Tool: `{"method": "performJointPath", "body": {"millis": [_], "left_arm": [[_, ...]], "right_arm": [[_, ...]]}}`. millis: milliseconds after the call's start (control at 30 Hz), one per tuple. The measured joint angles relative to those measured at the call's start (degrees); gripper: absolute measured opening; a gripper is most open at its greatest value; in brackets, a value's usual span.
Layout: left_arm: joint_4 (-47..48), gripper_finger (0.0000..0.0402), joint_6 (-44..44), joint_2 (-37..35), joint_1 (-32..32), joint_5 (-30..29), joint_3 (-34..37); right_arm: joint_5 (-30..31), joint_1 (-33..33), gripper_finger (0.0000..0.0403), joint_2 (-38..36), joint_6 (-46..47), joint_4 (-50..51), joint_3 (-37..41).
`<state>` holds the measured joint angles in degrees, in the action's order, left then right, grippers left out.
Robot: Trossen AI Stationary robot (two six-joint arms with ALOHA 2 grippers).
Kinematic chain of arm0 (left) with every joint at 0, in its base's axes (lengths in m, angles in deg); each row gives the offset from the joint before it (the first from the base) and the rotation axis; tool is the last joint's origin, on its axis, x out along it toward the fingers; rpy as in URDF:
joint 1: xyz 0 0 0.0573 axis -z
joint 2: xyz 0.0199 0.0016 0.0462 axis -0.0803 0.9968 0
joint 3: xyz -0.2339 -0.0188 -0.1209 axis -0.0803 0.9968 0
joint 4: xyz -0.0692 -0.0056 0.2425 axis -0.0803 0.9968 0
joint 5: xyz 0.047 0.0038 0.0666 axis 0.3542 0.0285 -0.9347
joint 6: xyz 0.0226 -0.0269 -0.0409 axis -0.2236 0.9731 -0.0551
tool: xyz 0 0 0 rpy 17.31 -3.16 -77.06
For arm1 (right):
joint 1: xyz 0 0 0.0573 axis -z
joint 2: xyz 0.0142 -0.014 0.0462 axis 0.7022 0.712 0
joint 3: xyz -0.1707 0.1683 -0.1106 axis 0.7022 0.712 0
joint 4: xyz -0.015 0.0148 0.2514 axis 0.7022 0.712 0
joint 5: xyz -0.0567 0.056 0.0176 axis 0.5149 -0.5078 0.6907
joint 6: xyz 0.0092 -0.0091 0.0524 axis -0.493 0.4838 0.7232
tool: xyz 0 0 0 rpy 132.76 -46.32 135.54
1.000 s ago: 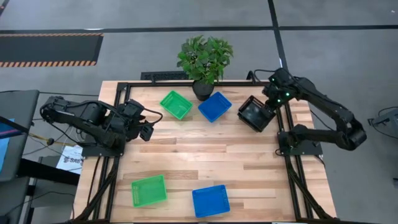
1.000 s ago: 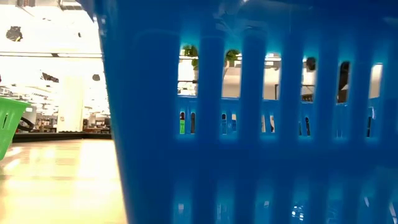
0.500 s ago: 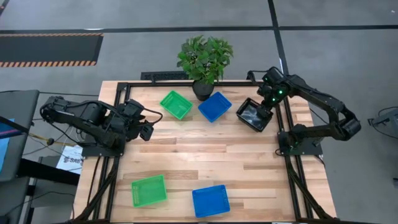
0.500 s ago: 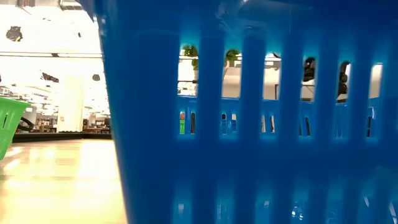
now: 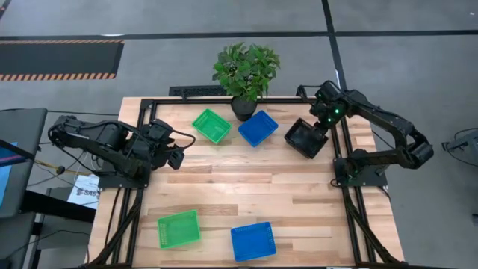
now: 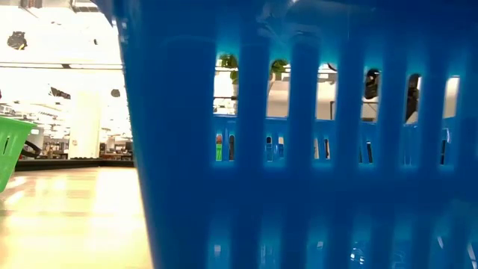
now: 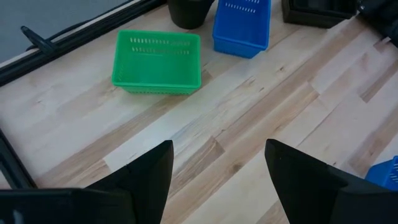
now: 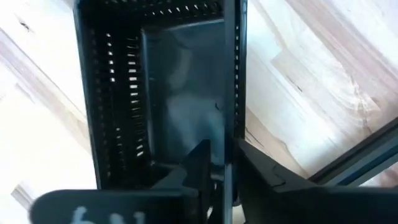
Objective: Stack baskets by color
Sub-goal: Stack the bottom black basket on the top black basket, then stack the bottom blue basket on the top blue basket
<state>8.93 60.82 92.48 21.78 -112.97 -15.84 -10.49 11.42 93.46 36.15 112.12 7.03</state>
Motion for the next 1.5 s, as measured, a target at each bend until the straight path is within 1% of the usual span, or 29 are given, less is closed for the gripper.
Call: {"method": "performJointPath", "body": {"millis": [167,267,400,433,467,533,667,733,800,900,1033,1100,1167,1267,1367,1500], "left_arm": [[0.0,0.0242,0.0,0.0,0.0,0.0,0.0],[0.0,0.0242,0.0,0.0,0.0,0.0,0.0],[0.0,0.0242,0.0,0.0,0.0,0.0,0.0],[0.0,0.0242,0.1,0.0,0.0,0.0,0.0],[-0.1,0.0242,0.3,0.0,0.0,0.0,0.0],[-0.3,0.0242,0.3,0.0,0.0,0.6,0.0],[-0.3,0.0242,-1.2,0.0,0.0,5.6,0.0],[-0.3,0.0242,-1.3,0.0,0.0,7.1,0.0],[-0.3,0.0242,-1.3,0.0,0.0,8.1,0.0],[-0.3,0.0242,-1.3,0.0,0.1,9.4,0.0],[-0.2,0.0242,-1.4,0.0,1.4,9.6,0.0],[-0.2,0.0242,-2.1,0.0,2.0,9.6,0.0],[-0.2,0.0242,-2.7,0.0,2.7,9.6,0.0],[-0.2,0.0242,-3.8,0.0,3.5,9.7,0.0],[-0.1,0.0242,-5.0,0.0,4.1,10.0,0.0],[-0.1,0.0242,-6.6,0.0,4.4,10.4,0.0]], "right_arm": [[0.7,0.0,0.0137,0.0,0.2,-0.2,0.0],[6.7,0.0,0.0162,0.0,2.2,-0.8,0.0],[7.3,0.0,0.0174,0.0,2.9,-1.1,0.0],[6.6,-0.2,0.0174,0.0,3.5,-1.0,0.0],[4.7,-0.4,0.0174,0.0,4.2,-1.0,0.0],[-0.9,-1.3,0.0171,0.0,7.2,-1.0,0.0],[-12.3,-5.7,0.0167,0.0,18.5,-0.3,0.0],[-16.7,-9.9,0.0167,0.0,23.1,-0.5,0.0],[-18.7,-15.9,0.0167,0.0,27.8,-1.2,0.0],[-18.4,-26.7,0.0167,0.0,35.4,-4.8,0.0],[-16.3,-42.6,0.0166,0.0,46.5,-16.5,0.0],[-13.3,-49.5,0.0166,0.0,51.6,-23.4,0.0],[-8.3,-55.7,0.0166,0.0,55.5,-30.0,0.0],[-0.9,-63.2,0.0164,0.0,55.9,-38.1,0.0],[5.5,-68.8,0.0163,0.0,55.2,-43.3,0.0],[10.9,-73.6,0.0163,0.3,55.2,-46.4,0.0]]}}
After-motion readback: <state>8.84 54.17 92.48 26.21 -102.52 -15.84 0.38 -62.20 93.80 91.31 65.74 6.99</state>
